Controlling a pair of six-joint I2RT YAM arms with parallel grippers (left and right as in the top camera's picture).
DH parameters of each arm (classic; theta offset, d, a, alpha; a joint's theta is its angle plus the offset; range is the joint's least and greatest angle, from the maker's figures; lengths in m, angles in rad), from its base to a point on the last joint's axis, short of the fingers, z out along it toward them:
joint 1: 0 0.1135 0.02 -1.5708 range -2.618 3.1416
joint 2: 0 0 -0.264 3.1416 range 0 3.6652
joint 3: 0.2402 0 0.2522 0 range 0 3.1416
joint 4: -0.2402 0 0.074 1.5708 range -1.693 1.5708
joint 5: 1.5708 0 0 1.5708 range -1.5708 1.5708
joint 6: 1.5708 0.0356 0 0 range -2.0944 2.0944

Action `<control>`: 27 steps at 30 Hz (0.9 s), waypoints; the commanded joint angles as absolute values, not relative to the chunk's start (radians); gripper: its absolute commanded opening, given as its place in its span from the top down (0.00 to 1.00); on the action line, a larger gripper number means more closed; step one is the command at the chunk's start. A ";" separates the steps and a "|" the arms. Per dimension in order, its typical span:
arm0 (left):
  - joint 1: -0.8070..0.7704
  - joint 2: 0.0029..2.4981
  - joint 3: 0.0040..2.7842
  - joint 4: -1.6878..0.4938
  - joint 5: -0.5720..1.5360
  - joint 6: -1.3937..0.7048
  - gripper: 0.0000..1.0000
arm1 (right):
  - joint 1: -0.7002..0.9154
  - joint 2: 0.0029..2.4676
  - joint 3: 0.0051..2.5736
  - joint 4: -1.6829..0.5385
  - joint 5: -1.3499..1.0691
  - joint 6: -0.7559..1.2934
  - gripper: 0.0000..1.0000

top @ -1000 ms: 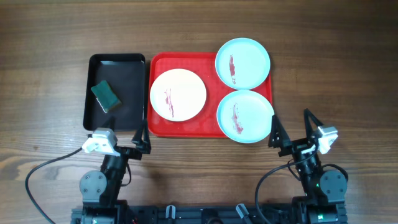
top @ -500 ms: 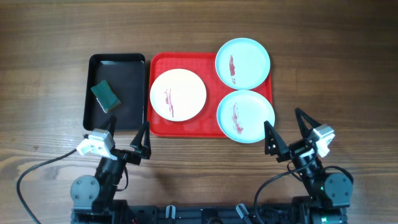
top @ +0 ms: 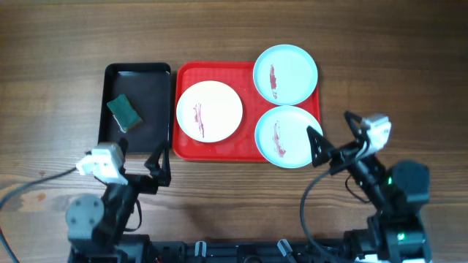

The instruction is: Clean dirty plates on tray and stack at the side

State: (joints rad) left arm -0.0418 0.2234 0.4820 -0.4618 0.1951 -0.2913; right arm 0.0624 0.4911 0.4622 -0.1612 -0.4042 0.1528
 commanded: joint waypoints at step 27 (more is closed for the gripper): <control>-0.035 1.145 1.092 -0.938 0.202 -0.296 0.00 | 0.068 1.143 1.105 -0.727 -0.511 0.083 0.00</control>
